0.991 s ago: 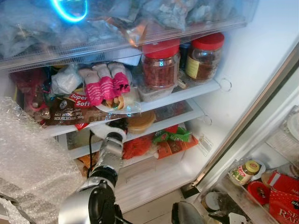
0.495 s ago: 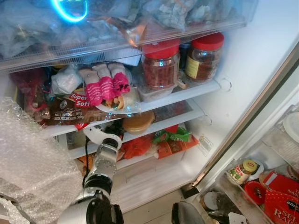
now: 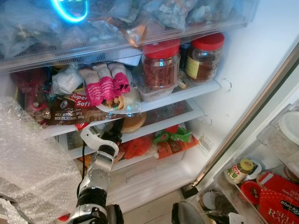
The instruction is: Restocking fridge
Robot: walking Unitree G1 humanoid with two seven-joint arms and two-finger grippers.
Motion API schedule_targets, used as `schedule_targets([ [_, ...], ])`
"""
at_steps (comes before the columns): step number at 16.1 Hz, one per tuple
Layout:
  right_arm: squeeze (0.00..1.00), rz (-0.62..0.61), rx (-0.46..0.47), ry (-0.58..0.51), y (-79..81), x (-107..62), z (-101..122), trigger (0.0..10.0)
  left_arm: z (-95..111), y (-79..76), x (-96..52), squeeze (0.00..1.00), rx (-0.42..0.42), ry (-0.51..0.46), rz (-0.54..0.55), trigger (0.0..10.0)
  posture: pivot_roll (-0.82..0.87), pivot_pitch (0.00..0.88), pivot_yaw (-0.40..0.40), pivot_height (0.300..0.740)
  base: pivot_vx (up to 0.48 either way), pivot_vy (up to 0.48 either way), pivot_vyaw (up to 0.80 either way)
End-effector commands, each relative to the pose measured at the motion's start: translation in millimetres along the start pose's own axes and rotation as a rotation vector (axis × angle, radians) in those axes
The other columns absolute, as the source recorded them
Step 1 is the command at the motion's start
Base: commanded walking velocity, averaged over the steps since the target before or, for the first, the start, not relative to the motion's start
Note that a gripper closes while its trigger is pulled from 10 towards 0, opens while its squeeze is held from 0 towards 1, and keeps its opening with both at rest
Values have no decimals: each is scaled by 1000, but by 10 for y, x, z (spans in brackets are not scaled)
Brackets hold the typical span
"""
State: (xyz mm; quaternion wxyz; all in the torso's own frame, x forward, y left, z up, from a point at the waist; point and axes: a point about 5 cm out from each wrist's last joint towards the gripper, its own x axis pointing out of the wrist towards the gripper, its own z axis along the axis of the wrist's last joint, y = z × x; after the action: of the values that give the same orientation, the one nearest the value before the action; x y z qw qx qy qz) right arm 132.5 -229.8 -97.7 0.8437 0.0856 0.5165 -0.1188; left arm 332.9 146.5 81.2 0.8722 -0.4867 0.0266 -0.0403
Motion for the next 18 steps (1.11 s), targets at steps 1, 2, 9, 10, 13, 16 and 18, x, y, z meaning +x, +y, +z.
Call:
schedule_targets([
  [1,0,-9,12,11,-29,-8,-42,10000,-44,-24,-37,0,-15,35,-24,10000,-226,72,-10,632,0,0,0],
  [2,0,-9,12,11,-30,-8,-43,10000,-62,-37,-56,0,-21,58,-37,10000,-226,71,-10,632,0,0,0],
  [9,0,-11,11,11,-31,-8,-42,10000,-161,-106,-154,0,39,173,-120,10000,-226,71,-9,632,0,0,0],
  [10,0,-10,12,10,-30,-8,-42,10000,-176,-105,-164,0,44,191,-118,10000,-228,71,-8,632,0,0,0],
  [13,0,-8,11,11,-26,-8,-43,10000,-215,-128,-172,0,80,231,-132,10000,-225,68,-5,632,0,0,0],
  [16,0,-7,12,10,-22,-7,-44,10000,-201,-139,-133,0,85,218,-128,10000,-228,66,-3,632,0,0,0],
  [18,0,-7,12,9,-20,-7,-40,10000,-182,-164,-68,0,84,195,-127,10000,-231,64,-3,632,0,0,0],
])
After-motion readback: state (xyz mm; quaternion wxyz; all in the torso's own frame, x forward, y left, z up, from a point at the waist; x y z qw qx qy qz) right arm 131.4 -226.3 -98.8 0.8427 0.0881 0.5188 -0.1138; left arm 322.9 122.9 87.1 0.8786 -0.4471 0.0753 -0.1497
